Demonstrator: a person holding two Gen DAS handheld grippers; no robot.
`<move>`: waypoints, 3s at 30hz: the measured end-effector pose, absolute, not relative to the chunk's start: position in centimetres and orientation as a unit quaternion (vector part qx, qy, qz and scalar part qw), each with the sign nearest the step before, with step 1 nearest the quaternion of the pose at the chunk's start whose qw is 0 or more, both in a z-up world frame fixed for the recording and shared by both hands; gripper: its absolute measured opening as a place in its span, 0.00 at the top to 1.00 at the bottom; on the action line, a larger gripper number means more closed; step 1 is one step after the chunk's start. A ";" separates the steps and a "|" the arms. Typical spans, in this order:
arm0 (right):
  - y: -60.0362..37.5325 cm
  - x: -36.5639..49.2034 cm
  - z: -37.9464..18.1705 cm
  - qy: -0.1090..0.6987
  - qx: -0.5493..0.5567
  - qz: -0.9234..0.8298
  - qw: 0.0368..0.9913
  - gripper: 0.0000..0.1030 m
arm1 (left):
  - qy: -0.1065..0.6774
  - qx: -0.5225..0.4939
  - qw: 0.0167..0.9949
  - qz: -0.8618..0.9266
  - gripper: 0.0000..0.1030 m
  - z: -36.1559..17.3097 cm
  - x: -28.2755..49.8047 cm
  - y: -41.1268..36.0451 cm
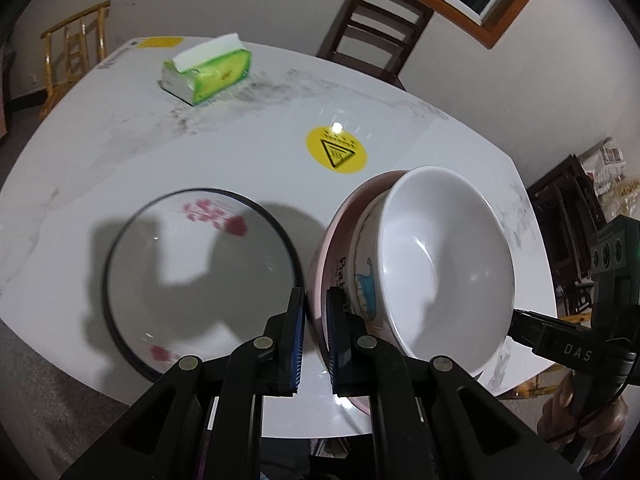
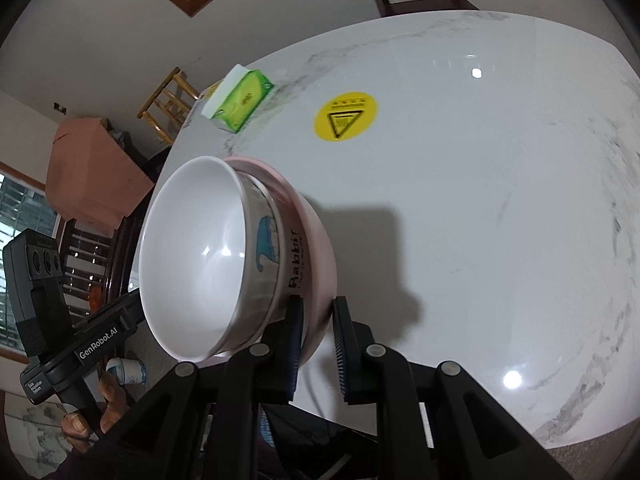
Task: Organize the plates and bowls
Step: 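Lift the nested bowl stack and carry it toward the rose-patterned plates, then lower the nested bowl stack onto the rose-patterned plate stack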
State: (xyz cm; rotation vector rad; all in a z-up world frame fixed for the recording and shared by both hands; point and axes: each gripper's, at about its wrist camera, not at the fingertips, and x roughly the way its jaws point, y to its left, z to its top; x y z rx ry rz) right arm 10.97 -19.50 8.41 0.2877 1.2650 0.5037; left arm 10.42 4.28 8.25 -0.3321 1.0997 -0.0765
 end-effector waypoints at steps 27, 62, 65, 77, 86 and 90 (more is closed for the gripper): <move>-6.9 12.9 7.8 0.603 0.096 0.289 0.737 0.85 | 0.511 -0.191 0.837 0.042 0.94 8.1 8.0 15.3; -5.8 13.4 6.1 0.629 0.093 0.278 0.720 0.85 | 0.530 -0.173 0.828 0.052 0.95 5.6 8.7 16.2; -5.7 13.5 6.0 0.629 0.092 0.278 0.720 0.85 | 0.531 -0.173 0.828 0.052 0.95 5.5 8.8 16.2; -5.6 13.7 5.2 0.639 0.092 0.275 0.713 0.85 | 0.539 -0.175 0.822 0.053 0.95 4.7 8.9 16.4; -5.6 13.8 5.1 0.637 0.091 0.276 0.714 0.85 | 0.537 -0.168 0.825 0.054 0.95 4.3 8.8 16.3; -5.7 13.7 5.1 0.634 0.093 0.277 0.716 0.85 | 0.534 -0.162 0.828 0.056 0.95 4.3 8.6 16.1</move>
